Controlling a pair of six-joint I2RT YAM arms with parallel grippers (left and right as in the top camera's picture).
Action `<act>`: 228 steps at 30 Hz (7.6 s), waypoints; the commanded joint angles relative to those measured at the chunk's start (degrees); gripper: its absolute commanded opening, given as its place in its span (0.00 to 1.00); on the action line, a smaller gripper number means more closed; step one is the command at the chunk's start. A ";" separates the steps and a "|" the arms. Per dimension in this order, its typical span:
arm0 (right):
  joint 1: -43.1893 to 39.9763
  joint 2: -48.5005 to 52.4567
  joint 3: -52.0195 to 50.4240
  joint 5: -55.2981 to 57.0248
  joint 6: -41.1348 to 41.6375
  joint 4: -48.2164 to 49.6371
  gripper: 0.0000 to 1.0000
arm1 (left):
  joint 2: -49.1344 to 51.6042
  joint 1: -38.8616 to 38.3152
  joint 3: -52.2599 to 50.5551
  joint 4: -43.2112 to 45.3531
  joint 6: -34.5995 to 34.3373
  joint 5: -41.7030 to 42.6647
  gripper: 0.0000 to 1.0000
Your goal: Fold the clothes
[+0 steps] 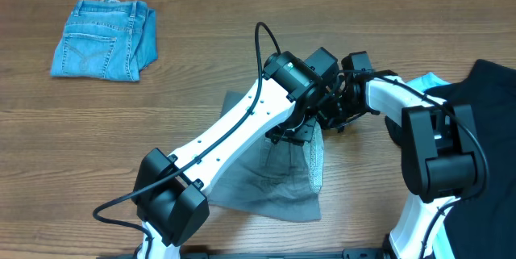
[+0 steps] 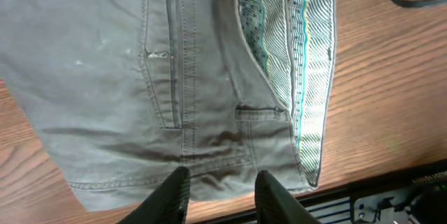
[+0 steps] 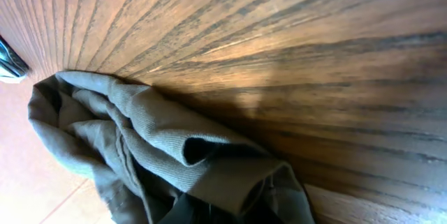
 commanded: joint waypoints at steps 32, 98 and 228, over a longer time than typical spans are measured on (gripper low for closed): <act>14.23 -18.51 -4.83 10.60 -13.20 -25.66 0.23 | 0.11 14.60 -18.27 5.75 8.13 -3.91 0.09; -0.61 -19.67 -2.93 13.88 -16.98 -22.03 0.18 | -0.26 29.22 -17.42 21.66 28.37 -0.68 0.22; -1.62 -18.91 -25.14 4.72 -12.79 -17.75 0.34 | 0.17 29.53 -17.11 26.73 37.86 8.00 0.64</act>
